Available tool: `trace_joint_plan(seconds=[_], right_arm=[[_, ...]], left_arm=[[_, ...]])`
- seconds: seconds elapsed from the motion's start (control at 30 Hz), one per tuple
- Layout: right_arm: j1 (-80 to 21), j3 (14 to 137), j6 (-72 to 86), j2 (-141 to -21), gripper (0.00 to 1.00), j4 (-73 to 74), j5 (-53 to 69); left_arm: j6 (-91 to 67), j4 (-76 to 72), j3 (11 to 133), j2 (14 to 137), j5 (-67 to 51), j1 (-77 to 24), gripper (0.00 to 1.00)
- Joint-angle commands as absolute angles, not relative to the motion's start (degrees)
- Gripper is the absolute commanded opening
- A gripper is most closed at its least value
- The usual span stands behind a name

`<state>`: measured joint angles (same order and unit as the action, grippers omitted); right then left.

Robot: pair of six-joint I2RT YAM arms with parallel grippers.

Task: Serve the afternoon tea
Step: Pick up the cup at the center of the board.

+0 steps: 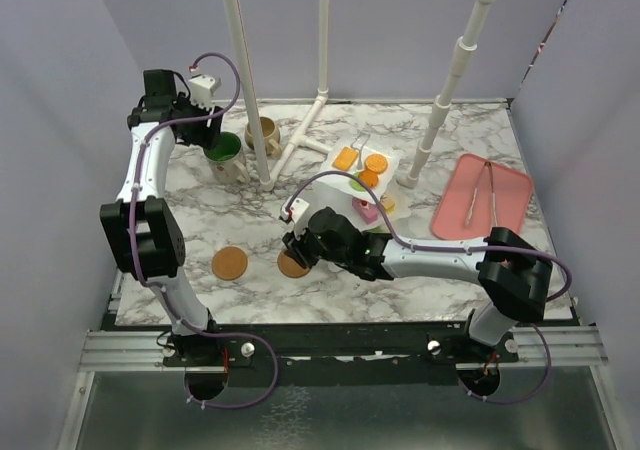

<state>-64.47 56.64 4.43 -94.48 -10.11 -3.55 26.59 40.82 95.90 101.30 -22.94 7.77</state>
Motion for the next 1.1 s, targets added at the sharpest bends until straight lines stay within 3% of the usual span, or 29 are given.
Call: trace_joint_plan(seconds=[0.0,0.5,0.8,1.07], right_arm=[[-65.3,58.8,3.6,-94.1,0.36,-9.1,-4.9],[-66.4,62.9,3.8,-97.5,0.35,-7.5,-7.1],[-67.7,63.6,4.2,-97.8,0.33,-7.3,-9.2],[-68.4,63.6,4.2,-97.0,0.30,-6.4,-10.6]], left_arm=[[22.2,40.2,105.4,110.3,-23.8,6.9,0.66],[17.6,39.7,133.4,133.9,-19.2,0.3,0.61],[18.4,39.6,136.6,140.3,-14.6,-2.7,0.55],[18.2,39.3,139.5,143.9,-12.0,-4.0,0.43]])
